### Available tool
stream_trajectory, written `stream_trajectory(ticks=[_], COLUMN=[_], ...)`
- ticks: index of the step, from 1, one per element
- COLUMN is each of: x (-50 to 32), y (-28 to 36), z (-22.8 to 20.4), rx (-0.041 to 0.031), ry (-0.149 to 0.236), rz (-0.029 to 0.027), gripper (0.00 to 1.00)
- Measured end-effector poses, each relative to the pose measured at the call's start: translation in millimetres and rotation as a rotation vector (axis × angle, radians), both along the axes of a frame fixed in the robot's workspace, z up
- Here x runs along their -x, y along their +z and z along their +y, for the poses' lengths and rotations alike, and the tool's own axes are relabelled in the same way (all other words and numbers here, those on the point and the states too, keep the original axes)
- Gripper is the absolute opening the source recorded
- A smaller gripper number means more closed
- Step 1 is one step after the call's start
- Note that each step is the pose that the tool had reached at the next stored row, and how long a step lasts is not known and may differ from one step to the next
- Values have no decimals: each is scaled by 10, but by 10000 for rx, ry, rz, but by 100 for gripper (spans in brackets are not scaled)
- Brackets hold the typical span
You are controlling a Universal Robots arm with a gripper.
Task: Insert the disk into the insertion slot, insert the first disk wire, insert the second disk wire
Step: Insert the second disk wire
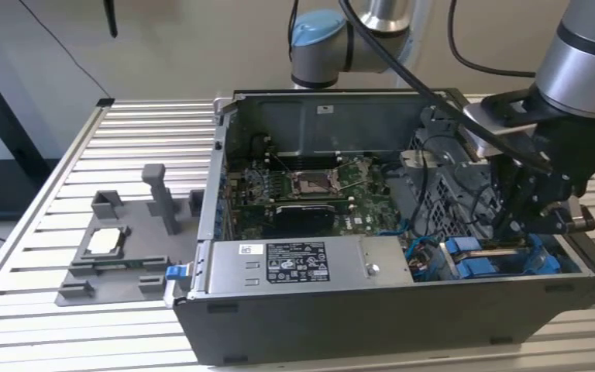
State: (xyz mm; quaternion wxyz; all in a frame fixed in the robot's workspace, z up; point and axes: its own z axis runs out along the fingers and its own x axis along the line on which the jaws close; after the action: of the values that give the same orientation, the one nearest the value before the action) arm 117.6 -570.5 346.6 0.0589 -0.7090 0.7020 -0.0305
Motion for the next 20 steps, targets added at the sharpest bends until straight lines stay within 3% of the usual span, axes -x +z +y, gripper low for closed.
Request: stream_trajectory(ticks=[20], x=[-12], y=[-53], z=[0], rx=[-55], ry=[-270], rz=[0], gripper=[16])
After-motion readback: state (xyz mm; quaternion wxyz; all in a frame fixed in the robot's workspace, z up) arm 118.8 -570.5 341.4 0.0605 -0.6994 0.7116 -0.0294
